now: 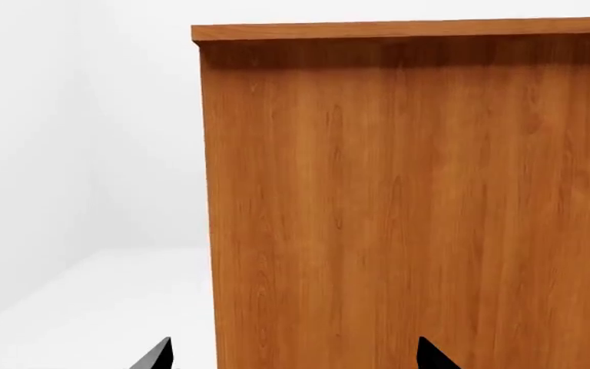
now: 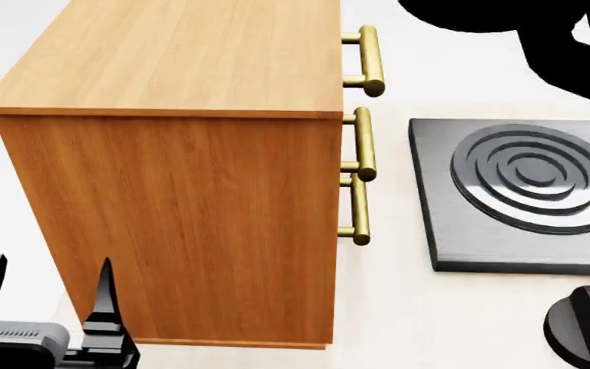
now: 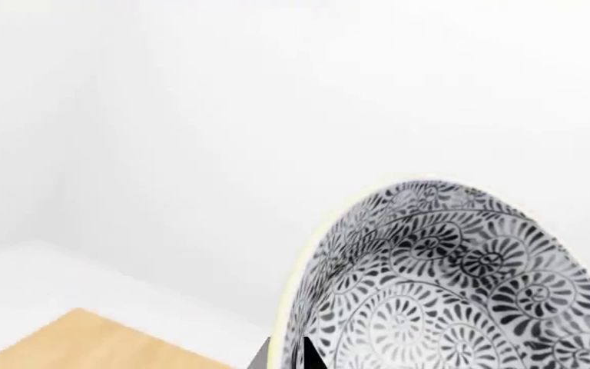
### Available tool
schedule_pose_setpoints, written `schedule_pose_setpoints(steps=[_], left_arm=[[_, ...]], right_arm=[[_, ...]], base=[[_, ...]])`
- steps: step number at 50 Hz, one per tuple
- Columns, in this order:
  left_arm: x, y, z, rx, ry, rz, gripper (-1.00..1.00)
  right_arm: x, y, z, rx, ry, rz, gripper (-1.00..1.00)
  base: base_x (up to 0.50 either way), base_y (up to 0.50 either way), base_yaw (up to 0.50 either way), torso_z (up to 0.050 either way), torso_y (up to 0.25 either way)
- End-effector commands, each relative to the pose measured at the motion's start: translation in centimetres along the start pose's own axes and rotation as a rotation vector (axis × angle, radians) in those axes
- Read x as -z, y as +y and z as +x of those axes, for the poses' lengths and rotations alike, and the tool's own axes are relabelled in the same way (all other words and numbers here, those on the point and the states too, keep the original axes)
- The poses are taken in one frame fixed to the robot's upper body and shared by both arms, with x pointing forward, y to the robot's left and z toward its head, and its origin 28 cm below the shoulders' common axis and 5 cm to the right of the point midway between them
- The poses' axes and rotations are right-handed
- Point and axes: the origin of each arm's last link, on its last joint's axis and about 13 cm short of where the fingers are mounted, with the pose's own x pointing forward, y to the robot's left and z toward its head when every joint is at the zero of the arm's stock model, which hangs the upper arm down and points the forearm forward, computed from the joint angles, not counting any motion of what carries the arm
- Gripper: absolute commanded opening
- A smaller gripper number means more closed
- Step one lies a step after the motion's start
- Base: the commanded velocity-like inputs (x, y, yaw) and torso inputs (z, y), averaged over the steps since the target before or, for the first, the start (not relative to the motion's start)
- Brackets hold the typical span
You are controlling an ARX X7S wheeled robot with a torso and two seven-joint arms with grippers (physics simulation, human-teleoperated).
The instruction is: Put the bowl on the top of the cabinet.
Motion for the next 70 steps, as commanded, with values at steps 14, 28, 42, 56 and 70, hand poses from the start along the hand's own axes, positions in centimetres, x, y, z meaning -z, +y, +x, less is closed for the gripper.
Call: schedule_pose_setpoints(steps=[14,28,42,56,70], left_arm=[[0.3,0.1,-0.1,0.003,0.01,-0.003,1.0],[0.5,0.3,-0.1,-0.001,0.012,-0.005,1.0],[0.5,0.3,-0.1,-0.001,0.013,-0.003,1.0],[0.8,0.3,-0.1,-0.003,0.023,-0.001,1.0],[1.0,0.3,-0.2,-0.006,0.027,0.003,1.0]], right_arm=[[-8.1,4.8,3.6,-0.081,-0.12,-0.097,-1.0],[-6.8,6.4,3.8,-0.141,-0.102,-0.1,-1.0],[-3.3,7.5,5.9,-0.134,-0.018,-0.086,-1.0],[1.5,10.1,7.4,-0.129,0.072,-0.079,-1.0],[4.1,11.8,6.9,-0.144,0.098,-0.114,-1.0]], base=[[0.0,0.0,0.0,0.0,0.0],[0.0,0.0,0.0,0.0,0.0],[0.0,0.0,0.0,0.0,0.001],[0.0,0.0,0.0,0.0,0.001],[0.0,0.0,0.0,0.0,0.0]])
